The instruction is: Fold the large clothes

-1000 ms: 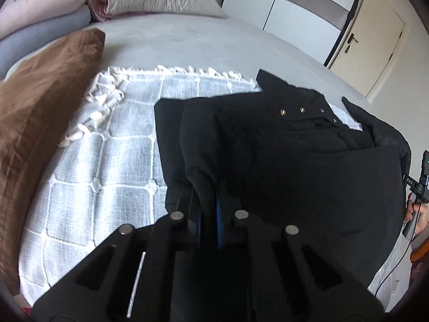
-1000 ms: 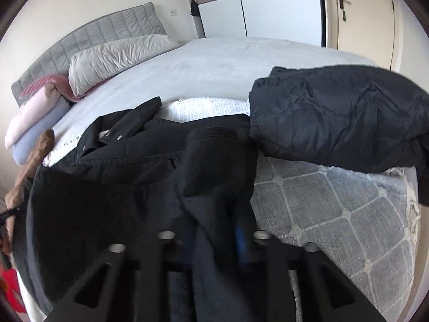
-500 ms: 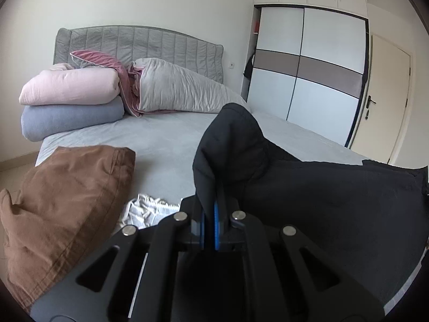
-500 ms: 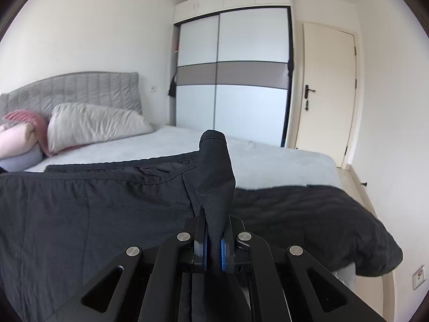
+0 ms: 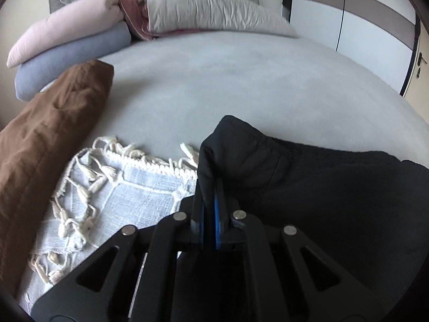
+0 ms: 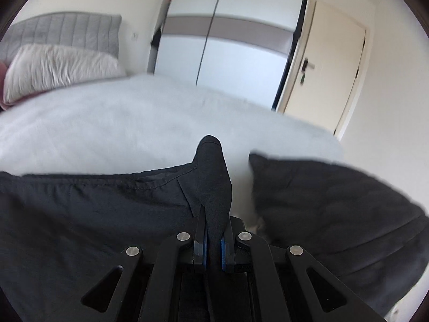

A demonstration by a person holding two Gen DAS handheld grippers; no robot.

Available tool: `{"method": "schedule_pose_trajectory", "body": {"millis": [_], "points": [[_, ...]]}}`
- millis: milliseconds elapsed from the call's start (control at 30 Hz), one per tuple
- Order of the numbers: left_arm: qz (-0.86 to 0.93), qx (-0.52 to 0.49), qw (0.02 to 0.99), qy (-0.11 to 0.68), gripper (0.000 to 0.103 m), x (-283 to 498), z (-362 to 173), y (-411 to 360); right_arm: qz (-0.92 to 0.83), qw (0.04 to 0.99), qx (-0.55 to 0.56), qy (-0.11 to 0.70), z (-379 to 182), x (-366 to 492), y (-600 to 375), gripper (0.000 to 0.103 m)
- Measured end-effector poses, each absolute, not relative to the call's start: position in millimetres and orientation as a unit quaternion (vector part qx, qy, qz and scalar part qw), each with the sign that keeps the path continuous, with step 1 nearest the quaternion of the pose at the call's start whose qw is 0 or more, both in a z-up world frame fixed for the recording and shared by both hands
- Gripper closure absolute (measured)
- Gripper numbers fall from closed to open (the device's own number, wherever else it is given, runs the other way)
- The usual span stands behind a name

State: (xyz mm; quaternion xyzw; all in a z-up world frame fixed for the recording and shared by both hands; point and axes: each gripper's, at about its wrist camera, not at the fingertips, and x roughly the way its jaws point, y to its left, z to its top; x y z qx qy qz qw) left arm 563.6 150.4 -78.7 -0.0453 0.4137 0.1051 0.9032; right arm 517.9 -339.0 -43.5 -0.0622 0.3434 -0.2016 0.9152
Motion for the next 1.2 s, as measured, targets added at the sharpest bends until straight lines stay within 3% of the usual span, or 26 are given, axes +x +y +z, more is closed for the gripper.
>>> {"method": "schedule_pose_trajectory", "body": {"millis": [67,133,200,267,300,333,467,567,633,733,800,833,1000,1067,1100,1133,1167,1200], "points": [[0.102,-0.043,0.897,0.427,0.092,564.5,-76.0,150.7,-0.201,0.913,-0.061,0.349,-40.1,517.5,-342.1,0.096],[0.11,-0.039,0.903,0.414,0.089,555.3,-60.0,152.2,-0.206,0.917,-0.067,0.334,-23.8,507.2,-337.6,0.086],[0.103,-0.03,0.921,0.375,0.081,537.1,-34.5,145.9,-0.196,0.926,-0.075,0.315,-8.7,498.2,-330.9,0.079],[0.072,-0.012,0.936,0.344,0.051,519.4,-11.7,126.2,-0.15,0.941,-0.081,0.291,6.6,483.7,-307.7,0.067],[0.054,0.0,0.94,0.337,0.045,511.1,-2.8,109.6,-0.121,0.948,-0.086,0.283,11.9,478.0,-287.4,0.059],[0.035,0.002,0.941,0.337,0.037,507.4,2.6,94.6,-0.098,0.949,-0.087,0.286,12.1,478.6,-267.7,0.058],[-0.039,0.014,0.924,0.38,0.036,513.6,-16.1,30.1,0.079,0.913,-0.064,0.395,-17.4,491.0,-172.2,0.058],[0.008,0.082,0.908,0.41,0.042,531.7,-54.7,25.7,0.097,0.899,-0.112,0.413,-40.5,500.4,-146.8,0.06],[0.063,0.1,0.895,0.431,0.043,544.1,-75.4,64.7,0.075,0.899,-0.091,0.423,-41.6,514.7,-180.4,0.06],[0.142,0.044,0.88,0.452,0.044,554.2,-78.5,139.6,-0.111,0.885,-0.095,0.442,-50.3,547.3,-297.5,0.061],[0.212,0.093,0.863,0.448,0.047,559.6,-77.9,163.8,-0.177,0.861,0.014,0.477,-57.8,545.7,-371.0,0.064],[0.247,0.12,0.847,0.455,0.052,561.0,-79.2,172.8,-0.189,0.859,0.04,0.474,-54.5,539.8,-385.2,0.081],[0.19,0.064,0.881,0.428,0.052,515.0,-43.7,167.5,-0.139,0.897,-0.029,0.419,-14.4,502.2,-337.0,0.078],[0.131,0.069,0.902,0.406,0.044,482.5,-23.2,132.8,-0.085,0.916,-0.045,0.39,6.7,473.7,-296.6,0.07],[0.093,0.072,0.911,0.394,0.038,466.2,-14.6,111.2,-0.055,0.922,-0.051,0.38,14.1,460.6,-272.1,0.053],[0.057,0.074,0.918,0.386,0.025,451.3,-7.7,88.3,-0.025,0.926,-0.056,0.373,18.5,447.9,-248.8,0.035],[0.02,0.071,0.924,0.376,0.014,431.0,-3.8,66.6,0.011,0.93,-0.062,0.363,20.0,435.8,-218.7,0.028],[-0.007,0.064,0.926,0.372,0.011,416.4,-3.1,49.6,0.044,0.93,-0.072,0.358,17.8,424.1,-193.1,0.019]]}}
